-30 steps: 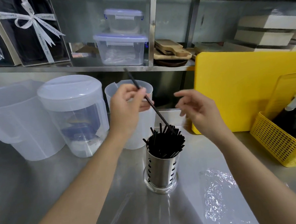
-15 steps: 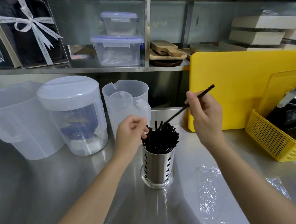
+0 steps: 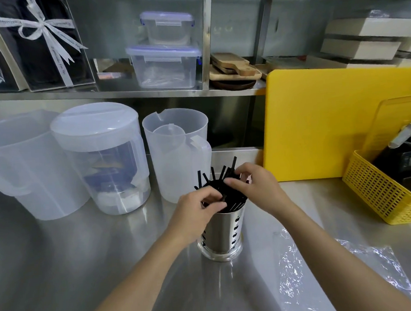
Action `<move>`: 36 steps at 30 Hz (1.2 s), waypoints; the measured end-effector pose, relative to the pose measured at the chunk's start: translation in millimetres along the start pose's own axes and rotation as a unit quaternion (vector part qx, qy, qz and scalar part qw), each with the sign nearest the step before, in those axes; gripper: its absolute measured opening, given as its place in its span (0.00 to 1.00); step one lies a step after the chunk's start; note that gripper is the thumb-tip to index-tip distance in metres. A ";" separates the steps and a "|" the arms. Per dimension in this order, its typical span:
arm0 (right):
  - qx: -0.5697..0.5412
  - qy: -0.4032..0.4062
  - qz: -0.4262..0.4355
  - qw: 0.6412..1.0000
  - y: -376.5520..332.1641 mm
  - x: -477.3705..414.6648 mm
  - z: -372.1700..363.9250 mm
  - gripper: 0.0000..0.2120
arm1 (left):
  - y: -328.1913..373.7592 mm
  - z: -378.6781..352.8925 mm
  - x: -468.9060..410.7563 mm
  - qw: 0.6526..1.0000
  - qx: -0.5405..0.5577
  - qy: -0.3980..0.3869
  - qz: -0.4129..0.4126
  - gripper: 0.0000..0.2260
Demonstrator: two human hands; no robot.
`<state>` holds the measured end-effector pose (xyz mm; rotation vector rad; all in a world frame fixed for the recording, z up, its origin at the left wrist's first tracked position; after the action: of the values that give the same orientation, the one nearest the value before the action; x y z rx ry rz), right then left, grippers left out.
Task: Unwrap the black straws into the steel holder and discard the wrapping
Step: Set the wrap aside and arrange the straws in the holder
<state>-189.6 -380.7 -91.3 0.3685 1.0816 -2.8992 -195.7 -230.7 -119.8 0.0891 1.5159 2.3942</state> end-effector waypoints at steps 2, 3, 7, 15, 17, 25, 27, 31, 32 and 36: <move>-0.035 0.052 0.015 0.998 -3.5 2.7 11.2 0.13 | 6.4 7.9 -1.9 0.999 0.038 0.028 -0.005 0.11; -0.052 0.065 0.023 0.996 -4.8 3.8 14.5 0.11 | 9.8 11.8 -3.1 0.998 0.053 0.040 -0.009 0.10; -0.095 0.073 0.060 0.991 -14.3 5.8 19.1 0.02 | 16.6 25.5 -14.3 0.994 0.094 0.062 -0.009 0.07; -0.086 0.015 0.150 0.985 -29.8 8.0 7.3 0.09 | 38.0 50.6 -17.8 0.975 0.192 0.113 -0.013 0.06; -0.101 -0.003 0.177 0.979 -35.3 9.3 4.5 0.14 | 41.2 65.8 -20.0 0.961 0.229 0.155 0.008 0.06; -0.192 0.006 0.252 0.948 -60.9 15.8 15.9 0.22 | 14.4 73.0 -31.2 0.868 0.450 0.154 0.142 0.05; -0.217 0.015 0.275 0.936 -70.3 19.3 22.5 0.17 | 4.4 57.3 -28.7 0.831 0.507 0.131 0.188 0.04; -0.294 0.063 0.254 0.919 -71.6 21.1 37.9 0.08 | -15.3 32.7 -19.9 0.807 0.508 0.111 0.280 0.06; -0.322 0.085 0.237 0.913 -68.1 21.1 43.6 0.08 | -21.0 32.8 -19.0 0.816 0.483 0.127 0.292 0.06; -0.331 0.177 0.169 0.911 -44.7 20.3 62.2 0.07 | -32.8 59.8 -17.8 0.879 0.323 0.248 0.249 0.03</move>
<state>-227.2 -385.9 -21.7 0.9416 1.7466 -2.0432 -158.7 -170.7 -120.9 0.0048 2.7952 2.2271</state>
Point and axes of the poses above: each hand's wrist, its own x-axis away from the middle knuckle, its own z-axis out of the back of the hand, y = z × x, the point moved 8 cm from there along -x, towards the middle knuckle, and after that the axes turned 5 degrees about z, right-handed, at the moved point
